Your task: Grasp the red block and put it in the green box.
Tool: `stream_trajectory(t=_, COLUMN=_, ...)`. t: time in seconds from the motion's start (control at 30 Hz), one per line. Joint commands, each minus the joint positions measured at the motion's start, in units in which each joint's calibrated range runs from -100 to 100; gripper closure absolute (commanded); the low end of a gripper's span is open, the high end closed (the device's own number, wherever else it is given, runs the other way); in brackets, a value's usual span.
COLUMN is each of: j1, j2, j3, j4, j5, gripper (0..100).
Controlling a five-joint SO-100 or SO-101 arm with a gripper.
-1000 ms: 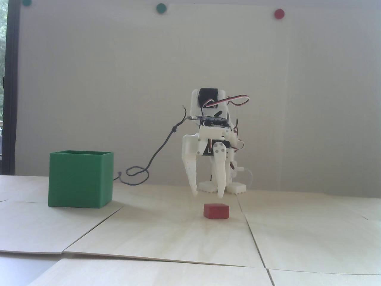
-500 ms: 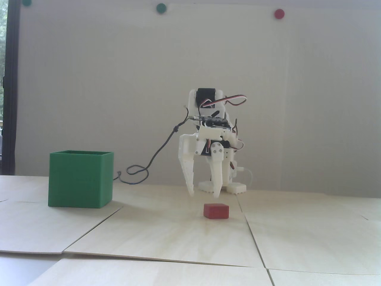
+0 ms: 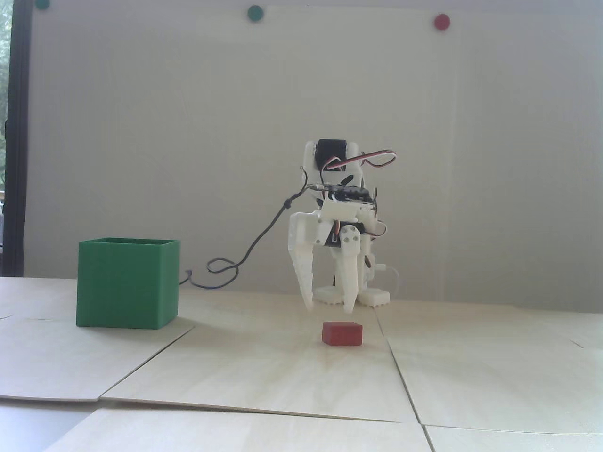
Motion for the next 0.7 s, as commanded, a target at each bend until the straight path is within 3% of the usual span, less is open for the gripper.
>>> stream_trajectory(t=0.0, j1=-2.01, j2=-1.52, j3=-4.24, j4=1.65, j5=0.03, gripper=81)
stream_trajectory(t=0.4, j1=-3.62, j2=-1.44, j3=-4.24, j4=1.74, j5=-1.27, gripper=81)
stream_trajectory(t=0.67, j1=-3.14, j2=-1.83, j3=-4.24, j4=1.57, j5=-1.32, gripper=73)
